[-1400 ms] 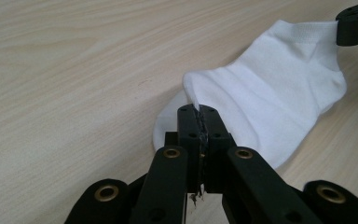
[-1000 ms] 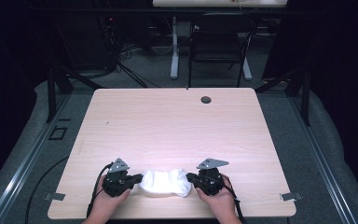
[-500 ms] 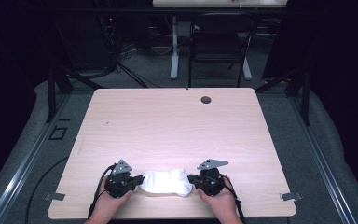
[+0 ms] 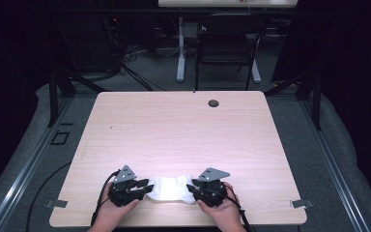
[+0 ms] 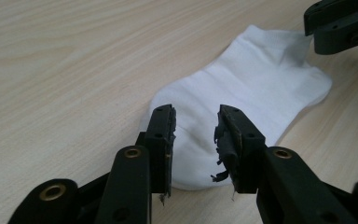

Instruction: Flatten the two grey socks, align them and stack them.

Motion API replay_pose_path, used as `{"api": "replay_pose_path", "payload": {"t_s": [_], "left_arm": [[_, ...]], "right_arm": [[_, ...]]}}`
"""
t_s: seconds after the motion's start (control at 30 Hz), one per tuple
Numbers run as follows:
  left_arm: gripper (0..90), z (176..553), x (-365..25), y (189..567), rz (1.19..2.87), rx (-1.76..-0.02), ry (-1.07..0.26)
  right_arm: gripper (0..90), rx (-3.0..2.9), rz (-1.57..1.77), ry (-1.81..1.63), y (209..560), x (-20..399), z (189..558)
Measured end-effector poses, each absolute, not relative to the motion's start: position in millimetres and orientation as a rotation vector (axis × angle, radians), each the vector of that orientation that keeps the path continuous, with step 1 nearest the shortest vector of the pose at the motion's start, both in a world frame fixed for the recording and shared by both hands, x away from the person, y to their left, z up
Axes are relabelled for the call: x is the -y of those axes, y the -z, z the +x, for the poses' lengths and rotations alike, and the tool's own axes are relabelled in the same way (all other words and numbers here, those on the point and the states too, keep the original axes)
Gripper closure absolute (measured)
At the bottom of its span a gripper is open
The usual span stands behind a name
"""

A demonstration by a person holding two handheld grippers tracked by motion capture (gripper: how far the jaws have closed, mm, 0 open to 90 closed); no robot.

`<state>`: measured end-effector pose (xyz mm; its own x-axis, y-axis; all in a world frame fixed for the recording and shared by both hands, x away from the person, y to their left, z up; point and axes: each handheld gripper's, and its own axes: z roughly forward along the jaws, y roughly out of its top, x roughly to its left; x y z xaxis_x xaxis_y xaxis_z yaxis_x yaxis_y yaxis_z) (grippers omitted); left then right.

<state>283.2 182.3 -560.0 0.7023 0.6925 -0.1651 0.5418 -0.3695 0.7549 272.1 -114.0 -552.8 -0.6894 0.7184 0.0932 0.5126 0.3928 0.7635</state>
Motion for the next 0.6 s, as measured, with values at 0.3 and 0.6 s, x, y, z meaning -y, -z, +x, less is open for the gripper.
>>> {"api": "replay_pose_path", "payload": {"t_s": [0.3, 0.6], "left_arm": [[59.4, 286, -175, 575, 2.117, -0.922, -0.236], [59.4, 288, -173, 580, 2.147, -0.88, -0.263]], "right_arm": [[59.3, -2.48, 1.061, -1.078, 570, 108, 274], [56.4, -2.483, 1.057, -1.066, 575, 113, 273]]}}
